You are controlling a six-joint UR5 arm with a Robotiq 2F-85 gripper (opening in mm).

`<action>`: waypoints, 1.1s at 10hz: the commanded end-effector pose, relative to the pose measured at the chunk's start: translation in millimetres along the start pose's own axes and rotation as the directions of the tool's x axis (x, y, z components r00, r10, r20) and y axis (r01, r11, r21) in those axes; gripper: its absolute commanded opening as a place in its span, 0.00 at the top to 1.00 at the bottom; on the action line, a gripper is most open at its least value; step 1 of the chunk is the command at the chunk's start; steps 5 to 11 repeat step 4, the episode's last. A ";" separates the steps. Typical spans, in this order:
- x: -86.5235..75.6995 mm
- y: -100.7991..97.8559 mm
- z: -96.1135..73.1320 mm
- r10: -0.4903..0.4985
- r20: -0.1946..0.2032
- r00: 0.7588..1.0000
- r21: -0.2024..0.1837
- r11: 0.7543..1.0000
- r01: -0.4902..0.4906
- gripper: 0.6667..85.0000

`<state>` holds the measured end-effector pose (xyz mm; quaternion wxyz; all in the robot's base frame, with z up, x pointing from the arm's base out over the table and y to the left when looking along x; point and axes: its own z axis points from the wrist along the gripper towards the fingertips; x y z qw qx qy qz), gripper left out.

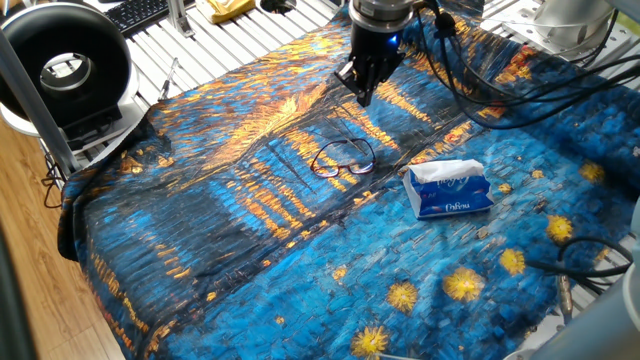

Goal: Unfold the leg of the glasses (with one hand)

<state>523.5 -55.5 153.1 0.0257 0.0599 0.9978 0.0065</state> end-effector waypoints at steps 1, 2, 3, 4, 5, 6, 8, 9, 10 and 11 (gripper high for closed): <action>-2.3 -0.5 0.9 -0.015 0.006 1.000 -0.007 1.000 0.015 1.00; -2.2 -1.0 1.3 -0.019 0.005 1.000 -0.005 1.000 0.020 1.00; -2.4 -1.7 2.0 -0.023 0.003 1.000 -0.002 1.000 0.023 1.00; -2.7 -2.1 2.3 -0.026 0.003 1.000 -0.001 1.000 0.026 1.00; -2.7 -2.1 2.3 -0.026 0.003 1.000 -0.001 1.000 0.026 1.00; -2.7 -2.1 2.3 -0.026 0.003 1.000 -0.001 1.000 0.026 1.00; -2.7 -2.1 2.3 -0.026 0.003 1.000 -0.001 1.000 0.026 1.00; -2.7 -2.1 2.3 -0.026 0.003 1.000 -0.001 1.000 0.026 1.00; -2.7 -2.1 2.3 -0.026 0.003 1.000 -0.001 1.000 0.026 1.00; -2.7 -2.1 2.3 -0.026 0.003 1.000 -0.001 1.000 0.026 1.00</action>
